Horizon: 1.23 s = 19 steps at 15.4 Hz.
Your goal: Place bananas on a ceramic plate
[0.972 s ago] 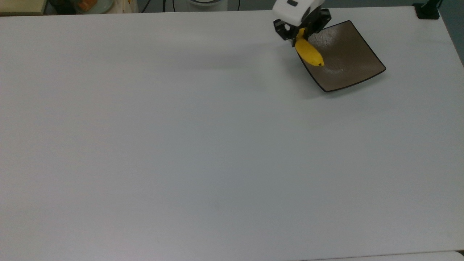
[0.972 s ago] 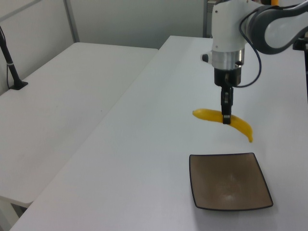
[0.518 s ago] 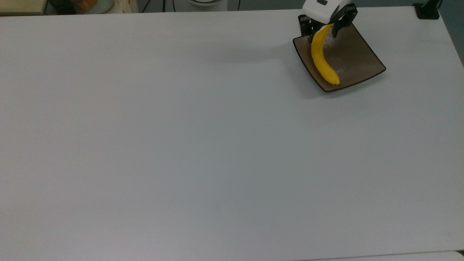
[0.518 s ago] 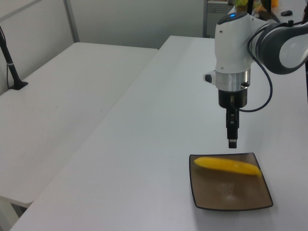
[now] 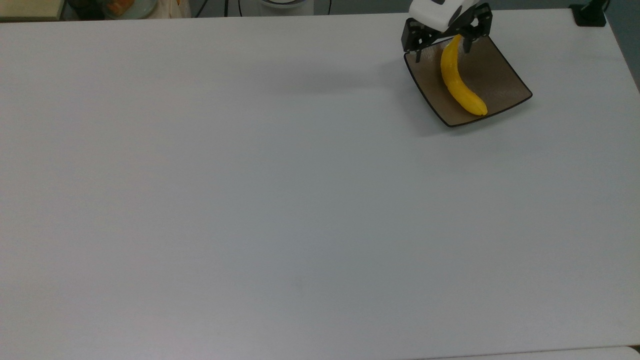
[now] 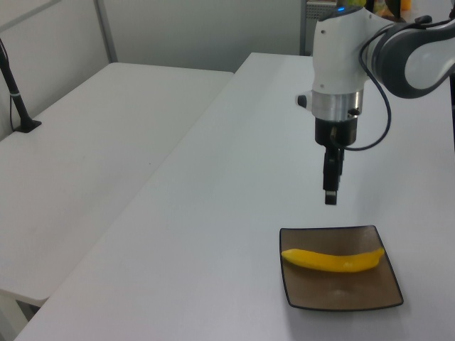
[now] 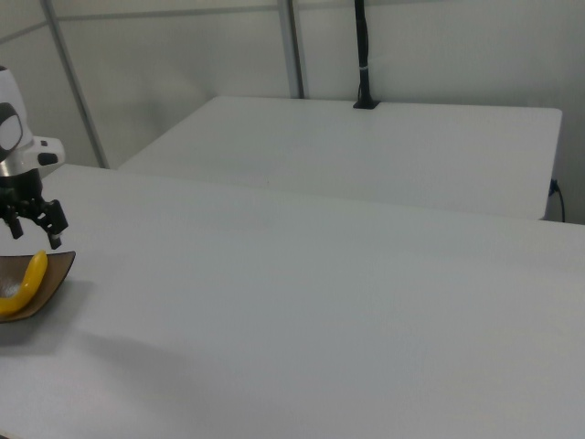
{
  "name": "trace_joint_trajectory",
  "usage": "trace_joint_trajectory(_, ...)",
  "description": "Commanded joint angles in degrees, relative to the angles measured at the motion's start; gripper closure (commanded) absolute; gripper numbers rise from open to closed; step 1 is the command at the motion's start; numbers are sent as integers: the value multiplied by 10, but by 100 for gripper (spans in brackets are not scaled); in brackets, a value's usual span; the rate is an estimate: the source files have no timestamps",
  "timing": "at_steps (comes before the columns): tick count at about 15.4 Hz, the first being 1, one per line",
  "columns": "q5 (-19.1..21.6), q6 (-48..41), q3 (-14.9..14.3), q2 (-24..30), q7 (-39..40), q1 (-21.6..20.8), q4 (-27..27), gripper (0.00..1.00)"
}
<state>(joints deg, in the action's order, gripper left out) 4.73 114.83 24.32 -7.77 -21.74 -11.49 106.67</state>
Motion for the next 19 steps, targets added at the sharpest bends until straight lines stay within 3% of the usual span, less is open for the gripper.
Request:
trace_joint_trajectory(1, -46, -3, -1, 10, -3, 36, -1, 0)
trace_joint_trajectory(4, -73, -33, -23, 22, 19, 56, 0, 0)
trace_joint_trajectory(7, -73, -81, -71, 35, 101, 59, 0, 0)
trace_joint_trajectory(13, -82, -95, -175, 66, 179, 54, 1, 0)
trace_joint_trajectory(16, -61, -94, -228, 90, 212, 54, 1, 0)
trace_joint_trajectory(19, -11, -88, -257, 94, 255, 60, 1, 0)
